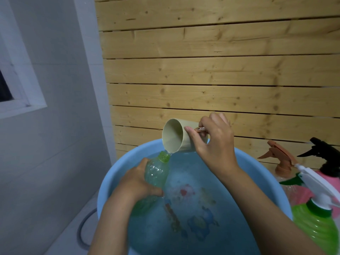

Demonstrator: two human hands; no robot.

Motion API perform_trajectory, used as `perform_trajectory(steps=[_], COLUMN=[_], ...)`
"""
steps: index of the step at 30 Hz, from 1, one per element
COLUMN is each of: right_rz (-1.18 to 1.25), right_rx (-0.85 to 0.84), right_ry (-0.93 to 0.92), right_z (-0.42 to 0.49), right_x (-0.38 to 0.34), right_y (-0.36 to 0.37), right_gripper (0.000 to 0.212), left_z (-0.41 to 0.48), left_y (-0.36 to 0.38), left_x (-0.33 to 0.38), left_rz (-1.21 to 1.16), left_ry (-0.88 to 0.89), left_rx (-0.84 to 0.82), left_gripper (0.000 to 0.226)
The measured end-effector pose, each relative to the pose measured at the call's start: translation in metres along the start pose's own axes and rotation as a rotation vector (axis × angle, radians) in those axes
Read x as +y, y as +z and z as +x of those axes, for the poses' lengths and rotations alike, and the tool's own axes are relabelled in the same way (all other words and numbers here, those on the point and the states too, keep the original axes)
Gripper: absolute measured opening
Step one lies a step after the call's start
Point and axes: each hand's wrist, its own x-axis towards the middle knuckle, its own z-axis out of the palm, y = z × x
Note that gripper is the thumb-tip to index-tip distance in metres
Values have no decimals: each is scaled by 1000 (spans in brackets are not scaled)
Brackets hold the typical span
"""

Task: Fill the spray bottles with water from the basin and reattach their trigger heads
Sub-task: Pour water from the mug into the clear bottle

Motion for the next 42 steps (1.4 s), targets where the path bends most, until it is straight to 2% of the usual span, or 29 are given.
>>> perform_trajectory(steps=[21, 27, 32, 42], right_rz=[-45, -83, -100, -75], right_rx=[24, 16, 21, 10], right_ry=[-37, -96, -121, -140], right_z=[0, 0, 0, 1], right_x=[-4, -6, -7, -8], right_y=[-1, -3, -4, -5], right_gripper=[32, 31, 30, 30], left_z=[-1, -1, -3, -5], left_y=[-1, -1, 0, -1], left_x=[0, -1, 1, 4], left_rz=[-44, -46, -46, -1], left_ry=[0, 13, 14, -1], left_rx=[-26, -23, -39, -69], left_gripper=[74, 79, 94, 84])
